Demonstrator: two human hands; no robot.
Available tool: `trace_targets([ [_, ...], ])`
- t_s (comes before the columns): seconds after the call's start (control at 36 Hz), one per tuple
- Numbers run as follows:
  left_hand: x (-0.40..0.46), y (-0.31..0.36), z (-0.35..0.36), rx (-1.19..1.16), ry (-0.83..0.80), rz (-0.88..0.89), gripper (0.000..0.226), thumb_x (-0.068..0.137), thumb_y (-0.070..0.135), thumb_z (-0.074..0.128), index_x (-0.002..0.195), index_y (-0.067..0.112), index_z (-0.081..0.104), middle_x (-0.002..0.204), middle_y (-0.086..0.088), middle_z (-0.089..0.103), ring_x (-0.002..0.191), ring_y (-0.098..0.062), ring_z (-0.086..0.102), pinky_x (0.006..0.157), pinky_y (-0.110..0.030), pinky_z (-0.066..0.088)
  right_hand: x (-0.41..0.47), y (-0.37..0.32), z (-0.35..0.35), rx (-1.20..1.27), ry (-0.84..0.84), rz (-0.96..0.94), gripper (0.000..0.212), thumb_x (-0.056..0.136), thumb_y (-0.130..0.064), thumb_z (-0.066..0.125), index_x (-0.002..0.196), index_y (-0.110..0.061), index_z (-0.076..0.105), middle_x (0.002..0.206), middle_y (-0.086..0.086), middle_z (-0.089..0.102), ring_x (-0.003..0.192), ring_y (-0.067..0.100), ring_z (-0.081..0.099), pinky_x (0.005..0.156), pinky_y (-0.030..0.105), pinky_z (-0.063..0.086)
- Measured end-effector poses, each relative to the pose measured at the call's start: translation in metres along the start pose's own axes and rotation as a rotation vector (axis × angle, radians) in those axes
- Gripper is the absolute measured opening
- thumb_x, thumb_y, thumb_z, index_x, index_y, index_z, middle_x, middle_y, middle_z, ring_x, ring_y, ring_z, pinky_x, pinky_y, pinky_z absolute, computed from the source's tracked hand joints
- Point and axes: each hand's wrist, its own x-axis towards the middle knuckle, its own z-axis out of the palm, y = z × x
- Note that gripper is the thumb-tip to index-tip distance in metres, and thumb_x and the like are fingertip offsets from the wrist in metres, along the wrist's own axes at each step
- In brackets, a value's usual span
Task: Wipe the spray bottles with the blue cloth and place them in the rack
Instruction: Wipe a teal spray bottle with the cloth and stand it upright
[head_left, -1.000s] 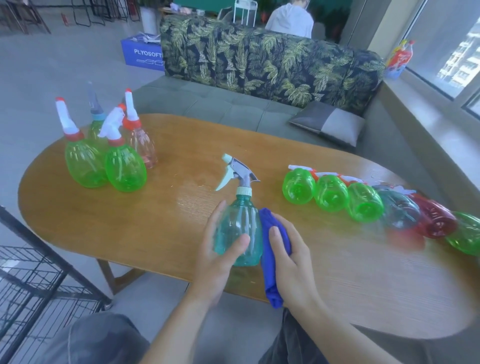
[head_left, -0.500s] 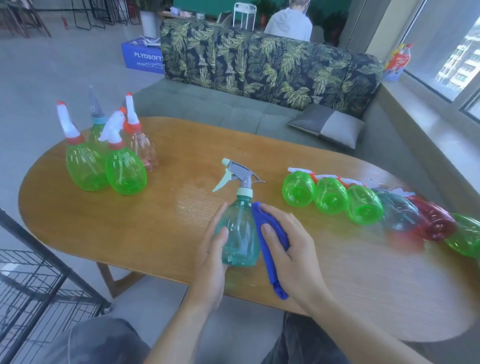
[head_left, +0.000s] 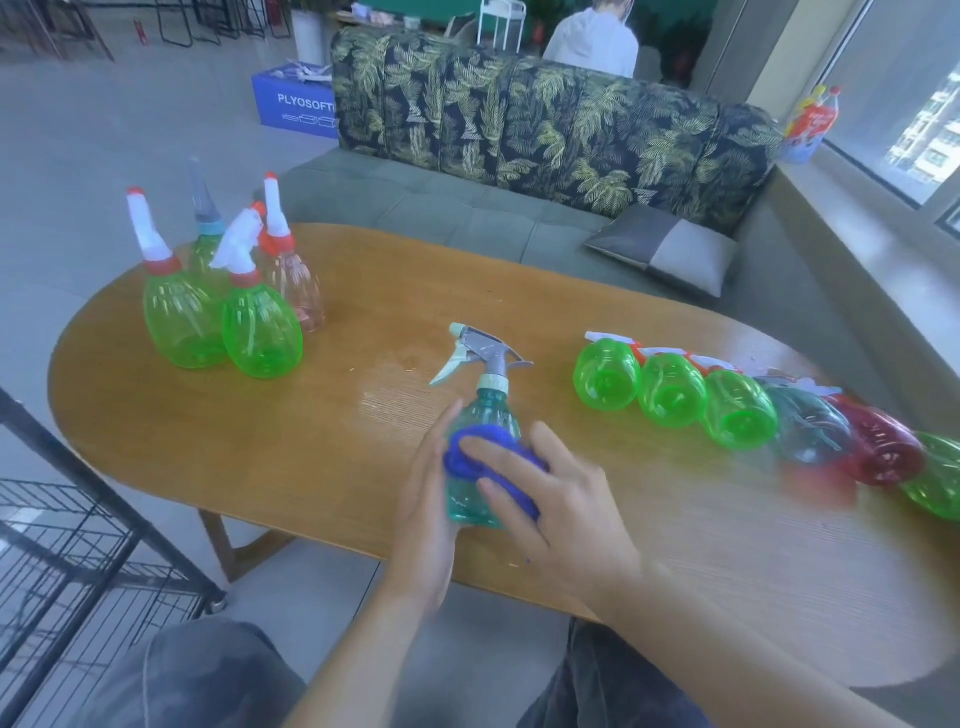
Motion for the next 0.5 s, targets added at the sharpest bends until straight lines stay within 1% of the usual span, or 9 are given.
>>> trace_targets([
  [0.08,-0.002,0.001,0.001,0.01,-0.023,0.013,0.044,0.109,0.048,0.045,0.149,0.044,0.06,0.155,-0.006,0.061,0.14,-0.031,0.062,0.12,-0.062,0.044,-0.016,0.006,-0.005,-0.044,-0.062,-0.148,0.032,0.11,-0.042,0.049,0.137,-0.032,0.062,0.097,-0.007,0.038,0.072,0.013,0.044,0.057,0.026,0.045],
  [0.11,-0.003,0.002,0.001,0.007,-0.03,0.015,0.045,0.108,0.049,0.046,0.15,0.043,0.06,0.155,-0.005,0.062,0.14,-0.031,0.062,0.119,-0.062,0.045,-0.02,0.008,-0.007,-0.07,-0.078,-0.206,0.031,0.11,-0.043,0.049,0.137,-0.033,0.059,0.097,-0.005,0.041,0.072,0.014,0.046,0.055,0.025,0.044],
  [0.19,-0.003,0.001,0.0,-0.003,-0.045,0.022,0.045,0.107,0.047,0.047,0.15,0.042,0.061,0.158,0.003,0.059,0.145,-0.026,0.058,0.121,-0.062,0.043,-0.025,0.013,-0.015,-0.089,-0.144,-0.386,0.032,0.109,-0.041,0.054,0.139,-0.032,0.056,0.094,-0.001,0.051,0.074,0.015,0.051,0.054,0.027,0.049],
  [0.25,-0.003,0.0,0.001,0.007,-0.044,0.024,0.045,0.108,0.047,0.046,0.15,0.043,0.06,0.16,0.005,0.057,0.148,-0.024,0.055,0.123,-0.061,0.04,-0.021,0.015,-0.022,-0.089,-0.144,-0.405,0.032,0.11,-0.041,0.052,0.14,-0.032,0.056,0.094,-0.001,0.055,0.074,0.016,0.054,0.053,0.029,0.05],
  [0.31,-0.003,0.0,0.003,0.021,-0.042,0.03,0.044,0.108,0.048,0.046,0.15,0.044,0.061,0.16,0.001,0.058,0.149,-0.025,0.054,0.124,-0.063,0.037,-0.011,0.018,-0.027,-0.084,-0.062,-0.291,0.032,0.111,-0.043,0.045,0.139,-0.034,0.057,0.098,-0.006,0.051,0.075,0.011,0.052,0.055,0.025,0.048],
  [0.36,-0.003,-0.002,0.004,0.046,-0.054,0.033,0.045,0.109,0.045,0.045,0.151,0.04,0.06,0.159,0.003,0.058,0.151,-0.022,0.05,0.126,-0.063,0.034,0.005,0.021,-0.029,-0.028,0.05,-0.094,0.034,0.111,-0.043,0.044,0.138,-0.031,0.061,0.098,-0.009,0.048,0.075,0.001,0.046,0.062,0.022,0.047],
  [0.39,-0.002,-0.002,0.005,0.054,-0.069,0.036,0.045,0.11,0.043,0.044,0.152,0.038,0.06,0.159,0.005,0.058,0.152,-0.02,0.049,0.127,-0.063,0.033,0.014,0.022,-0.028,0.004,0.074,0.007,0.036,0.11,-0.044,0.045,0.138,-0.03,0.063,0.098,-0.009,0.049,0.075,-0.001,0.045,0.065,0.023,0.048],
  [0.44,-0.002,-0.004,0.005,0.05,-0.079,0.04,0.044,0.11,0.041,0.043,0.149,0.044,0.062,0.158,0.01,0.058,0.151,-0.016,0.05,0.127,-0.061,0.034,0.025,0.023,-0.02,0.043,0.059,0.174,0.04,0.108,-0.049,0.044,0.139,-0.033,0.063,0.098,-0.01,0.054,0.076,0.004,0.055,0.07,0.033,0.054],
  [0.5,-0.002,-0.003,0.005,0.035,-0.08,0.047,0.043,0.11,0.039,0.042,0.146,0.047,0.063,0.157,0.01,0.059,0.151,-0.016,0.05,0.126,-0.06,0.035,0.026,0.02,-0.009,0.057,0.039,0.26,0.04,0.107,-0.053,0.042,0.138,-0.038,0.063,0.096,-0.013,0.054,0.077,0.01,0.059,0.071,0.039,0.055],
])
